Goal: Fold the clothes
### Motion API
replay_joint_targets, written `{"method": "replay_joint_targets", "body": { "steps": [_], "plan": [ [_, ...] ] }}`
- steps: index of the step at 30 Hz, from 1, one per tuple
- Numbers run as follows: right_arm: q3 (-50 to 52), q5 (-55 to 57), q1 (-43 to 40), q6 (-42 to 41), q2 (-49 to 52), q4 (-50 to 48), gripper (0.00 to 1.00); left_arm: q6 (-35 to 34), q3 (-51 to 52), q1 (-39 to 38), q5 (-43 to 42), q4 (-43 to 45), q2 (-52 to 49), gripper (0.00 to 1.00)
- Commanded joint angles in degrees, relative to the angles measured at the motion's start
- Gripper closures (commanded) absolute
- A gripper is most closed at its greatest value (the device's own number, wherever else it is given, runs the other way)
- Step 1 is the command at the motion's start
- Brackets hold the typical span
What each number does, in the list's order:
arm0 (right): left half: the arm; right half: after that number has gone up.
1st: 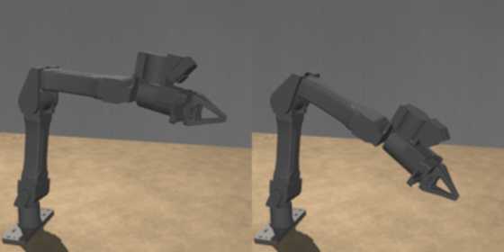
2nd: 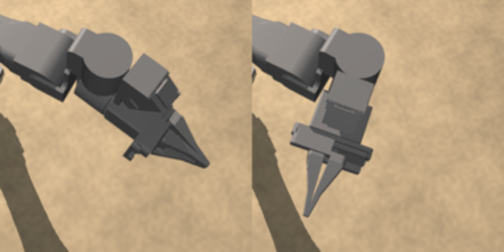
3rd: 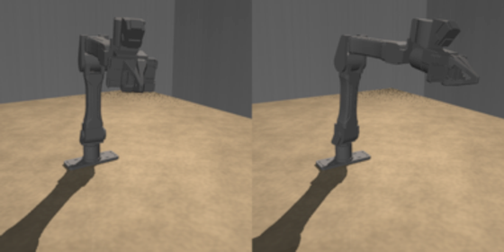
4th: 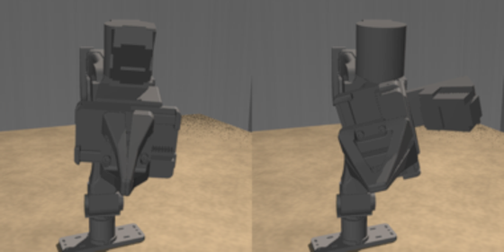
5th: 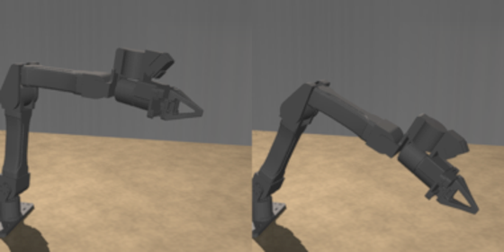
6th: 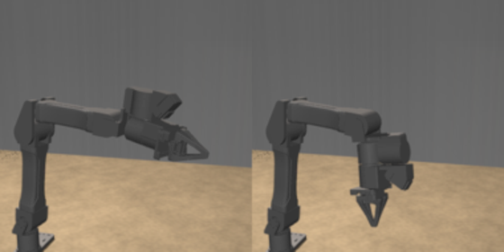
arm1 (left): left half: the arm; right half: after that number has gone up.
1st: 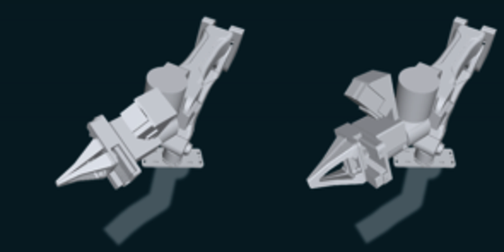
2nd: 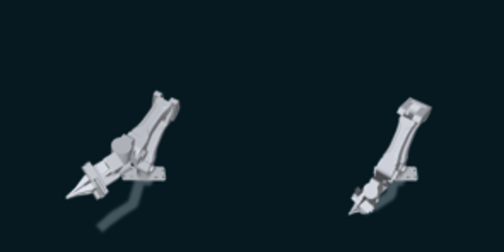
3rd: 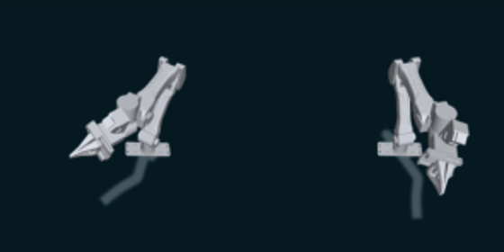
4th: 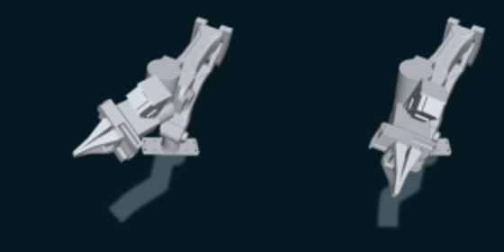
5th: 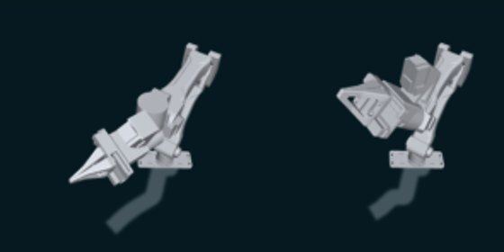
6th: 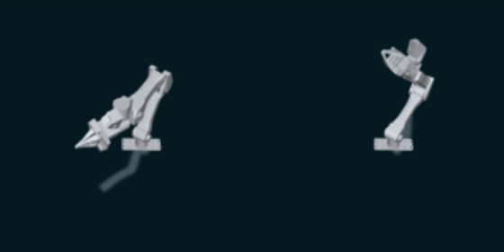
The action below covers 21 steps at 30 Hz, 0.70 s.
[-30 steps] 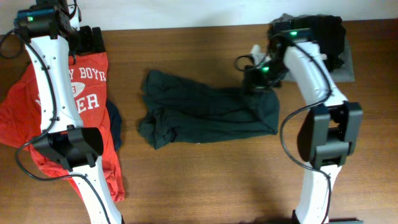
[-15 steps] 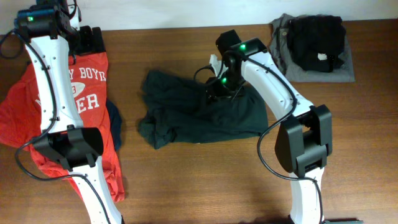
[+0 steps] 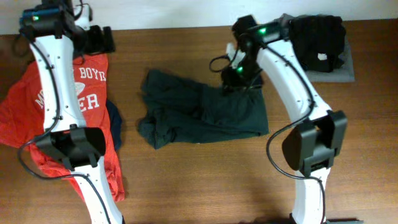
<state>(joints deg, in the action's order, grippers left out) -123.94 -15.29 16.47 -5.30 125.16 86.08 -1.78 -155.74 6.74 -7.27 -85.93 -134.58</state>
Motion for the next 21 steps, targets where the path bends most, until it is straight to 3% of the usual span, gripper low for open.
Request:
{"method": "replay_joint_targets", "body": {
  "steps": [1, 8, 21],
  "plan": [
    [-2.3, 7.2, -3.8, 0.5, -2.5, 3.7, 0.41, 6.8, 7.0, -3.7, -6.1, 1.1, -0.7, 0.01],
    [-2.3, 7.2, -8.3, 0.6, -2.4, 5.5, 0.41, 16.1, 18.9, -5.3, -14.7, 3.9, -0.7, 0.01],
    [-2.3, 7.2, -9.4, 3.6, -2.4, 6.1, 0.35, 33.8, 40.7, -5.4, -20.9, 7.2, -0.7, 0.01]
  ]
}}
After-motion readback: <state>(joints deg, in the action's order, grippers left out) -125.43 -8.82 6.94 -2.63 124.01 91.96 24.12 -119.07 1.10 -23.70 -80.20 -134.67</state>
